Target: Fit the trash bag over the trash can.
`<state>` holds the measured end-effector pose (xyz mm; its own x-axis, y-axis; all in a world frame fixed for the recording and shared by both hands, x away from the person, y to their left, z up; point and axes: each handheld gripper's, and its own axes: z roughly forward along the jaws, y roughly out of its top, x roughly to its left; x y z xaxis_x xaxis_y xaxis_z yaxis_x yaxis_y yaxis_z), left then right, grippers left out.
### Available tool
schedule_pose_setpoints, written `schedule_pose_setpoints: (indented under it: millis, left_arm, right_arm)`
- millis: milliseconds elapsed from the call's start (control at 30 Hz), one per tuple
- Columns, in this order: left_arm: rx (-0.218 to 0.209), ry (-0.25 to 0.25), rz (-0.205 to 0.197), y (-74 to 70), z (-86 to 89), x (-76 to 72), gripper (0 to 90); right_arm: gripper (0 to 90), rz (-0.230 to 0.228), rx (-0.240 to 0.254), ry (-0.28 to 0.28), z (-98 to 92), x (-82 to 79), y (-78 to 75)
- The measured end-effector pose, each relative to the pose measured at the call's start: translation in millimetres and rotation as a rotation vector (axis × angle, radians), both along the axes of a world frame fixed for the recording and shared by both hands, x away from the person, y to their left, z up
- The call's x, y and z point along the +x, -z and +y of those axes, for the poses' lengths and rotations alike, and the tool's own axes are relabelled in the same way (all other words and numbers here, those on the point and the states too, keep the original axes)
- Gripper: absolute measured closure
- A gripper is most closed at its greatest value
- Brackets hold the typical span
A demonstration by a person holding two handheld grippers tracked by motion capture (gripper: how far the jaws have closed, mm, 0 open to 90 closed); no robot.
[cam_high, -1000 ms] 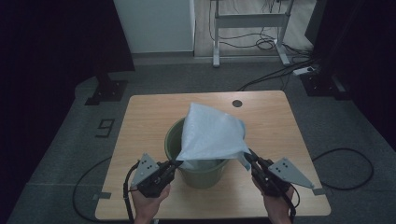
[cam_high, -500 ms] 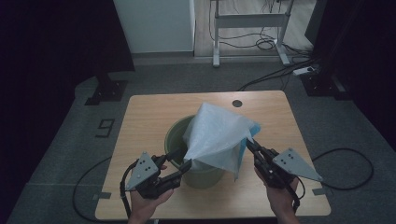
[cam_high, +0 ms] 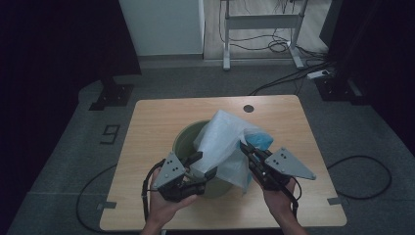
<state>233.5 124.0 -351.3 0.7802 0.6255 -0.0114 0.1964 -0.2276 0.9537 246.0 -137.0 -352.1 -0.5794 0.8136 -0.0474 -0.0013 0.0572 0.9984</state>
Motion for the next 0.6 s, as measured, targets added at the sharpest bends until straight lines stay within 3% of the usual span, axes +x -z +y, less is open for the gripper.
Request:
schedule_pose_setpoints:
  millis: [100,233,600]
  left_arm:
    - [0.022,-0.015,-0.003,0.9,-5.5,1.1,38.9]
    - [0.037,-0.060,-0.004,5.3,-11.6,6.2,54.7]
    - [0.032,-0.068,0.017,12.6,-15.0,12.0,87.7]
  right_arm:
    - [88.2,0.007,0.004,0.000,0.0,1.2,0.2]
    - [88.2,0.010,0.010,-0.007,-1.0,1.5,1.0]
    - [87.9,0.025,0.020,-0.019,-4.6,1.7,6.7]
